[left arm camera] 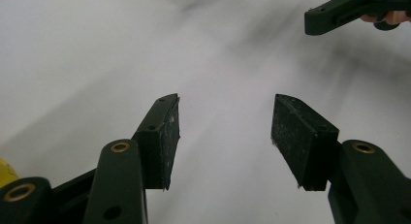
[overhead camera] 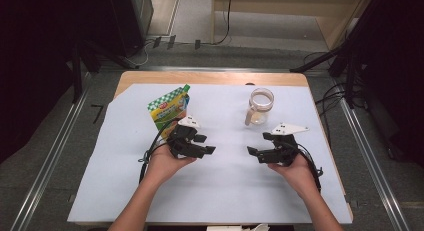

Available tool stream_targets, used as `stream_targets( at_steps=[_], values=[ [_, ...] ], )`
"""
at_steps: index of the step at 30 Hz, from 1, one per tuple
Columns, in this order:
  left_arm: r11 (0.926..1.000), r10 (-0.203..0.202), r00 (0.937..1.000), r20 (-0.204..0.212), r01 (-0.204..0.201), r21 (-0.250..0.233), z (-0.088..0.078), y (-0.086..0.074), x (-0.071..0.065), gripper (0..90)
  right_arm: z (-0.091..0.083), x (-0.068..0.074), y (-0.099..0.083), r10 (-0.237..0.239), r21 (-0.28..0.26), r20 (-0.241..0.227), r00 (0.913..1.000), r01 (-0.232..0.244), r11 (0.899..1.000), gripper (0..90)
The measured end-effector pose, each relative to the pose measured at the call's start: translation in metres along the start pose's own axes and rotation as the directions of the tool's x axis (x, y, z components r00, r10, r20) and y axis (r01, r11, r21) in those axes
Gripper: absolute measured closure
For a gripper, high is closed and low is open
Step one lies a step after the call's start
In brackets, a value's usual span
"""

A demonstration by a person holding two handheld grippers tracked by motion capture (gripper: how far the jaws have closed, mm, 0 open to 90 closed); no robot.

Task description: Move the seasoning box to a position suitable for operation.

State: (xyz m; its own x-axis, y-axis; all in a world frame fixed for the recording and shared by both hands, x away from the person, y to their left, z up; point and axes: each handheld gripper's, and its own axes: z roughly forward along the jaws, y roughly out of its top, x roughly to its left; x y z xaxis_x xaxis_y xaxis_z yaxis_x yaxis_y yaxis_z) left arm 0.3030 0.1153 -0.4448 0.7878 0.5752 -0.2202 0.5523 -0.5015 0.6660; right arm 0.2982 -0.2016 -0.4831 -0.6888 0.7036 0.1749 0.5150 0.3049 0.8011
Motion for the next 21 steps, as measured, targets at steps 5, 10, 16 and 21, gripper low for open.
stream_targets(
  at_steps=[5, 10, 16, 21],
  values=[
    [1.0, 0.004, 0.9999, -0.012, -0.004, -0.005, -0.001, -0.003, -0.002, 44.5, -0.001, 0.001, 0.0, -0.008, -0.007, -0.023, 0.9997, 0.008, 1.0, 24.0],
    [0.9999, 0.003, 0.9999, -0.01, -0.003, 0.012, -0.001, -0.005, -0.002, 45.2, 0.0, 0.001, 0.0, -0.019, 0.001, -0.026, 0.9995, 0.019, 1.0, 24.5],
    [0.9999, 0.014, 0.9999, -0.004, -0.014, -0.003, -0.008, -0.006, -0.003, 43.8, -0.001, 0.001, 0.0, -0.02, 0.008, -0.012, 0.9997, 0.02, 1.0, 24.0],
    [0.9999, 0.003, 1.0, -0.004, -0.003, -0.016, -0.014, -0.007, 0.0, 43.6, -0.006, -0.005, 0.0, -0.002, -0.015, -0.005, 1.0, 0.002, 1.0, 25.7]
  ],
)
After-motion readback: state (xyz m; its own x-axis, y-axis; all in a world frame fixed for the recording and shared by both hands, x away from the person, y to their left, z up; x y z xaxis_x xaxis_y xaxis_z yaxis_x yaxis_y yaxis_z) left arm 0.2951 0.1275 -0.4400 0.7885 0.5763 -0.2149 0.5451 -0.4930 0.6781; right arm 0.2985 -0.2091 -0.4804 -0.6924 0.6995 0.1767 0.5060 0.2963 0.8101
